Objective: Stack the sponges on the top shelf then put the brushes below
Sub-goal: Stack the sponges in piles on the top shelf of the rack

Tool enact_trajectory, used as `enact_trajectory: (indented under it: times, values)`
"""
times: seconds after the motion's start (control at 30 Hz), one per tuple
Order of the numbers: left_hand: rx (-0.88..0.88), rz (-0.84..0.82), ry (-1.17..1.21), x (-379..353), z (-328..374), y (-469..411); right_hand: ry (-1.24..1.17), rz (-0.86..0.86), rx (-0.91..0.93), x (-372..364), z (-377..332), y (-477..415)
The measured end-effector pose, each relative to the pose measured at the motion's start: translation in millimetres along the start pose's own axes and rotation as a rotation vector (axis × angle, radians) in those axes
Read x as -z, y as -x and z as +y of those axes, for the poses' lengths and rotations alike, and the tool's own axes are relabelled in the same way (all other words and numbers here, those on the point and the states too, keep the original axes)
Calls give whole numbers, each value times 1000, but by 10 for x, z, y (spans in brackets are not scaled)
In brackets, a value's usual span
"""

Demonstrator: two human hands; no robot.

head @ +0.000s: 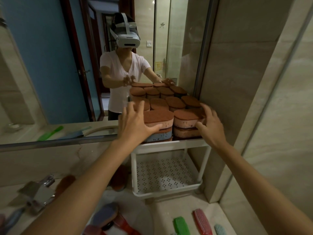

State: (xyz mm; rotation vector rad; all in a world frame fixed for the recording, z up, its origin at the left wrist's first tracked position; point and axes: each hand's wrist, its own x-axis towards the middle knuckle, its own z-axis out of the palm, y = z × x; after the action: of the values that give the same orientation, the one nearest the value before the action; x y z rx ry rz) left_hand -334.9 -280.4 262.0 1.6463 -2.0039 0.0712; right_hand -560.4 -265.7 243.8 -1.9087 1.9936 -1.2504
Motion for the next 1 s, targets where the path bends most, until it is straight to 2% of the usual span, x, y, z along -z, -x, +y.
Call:
enact_trajectory:
  times: [0.07,0.17,0.37,0.57,0.63,0.73,0.8,0.9,1.0]
  values:
    - [68,-86,-14,-62,-75,84,112,14,12,-42,20,67]
    - [80,-174,3,-149,-118,162,198,-16,-2,-105,51,86]
    - [88,-177,220,-247,-130,135,185,-41,-71,-138,-6,103]
    - [82,-188,244,-204,-134,133,220,-20,-50,-114,-27,122]
    - [101,-179,229,-142,-132,158,258,64,18,-130,-122,167]
    - [96,-100,194,9,-148,240,254,221,252,-246,-321,292]
    - [122,-13,210,129,-221,337,200,241,388,-407,-521,402]
    - [210,81,270,253,-494,540,78,185,568,-784,-904,635]
    - [359,80,280,231,-979,845,-25,-22,613,-1292,-1259,963]
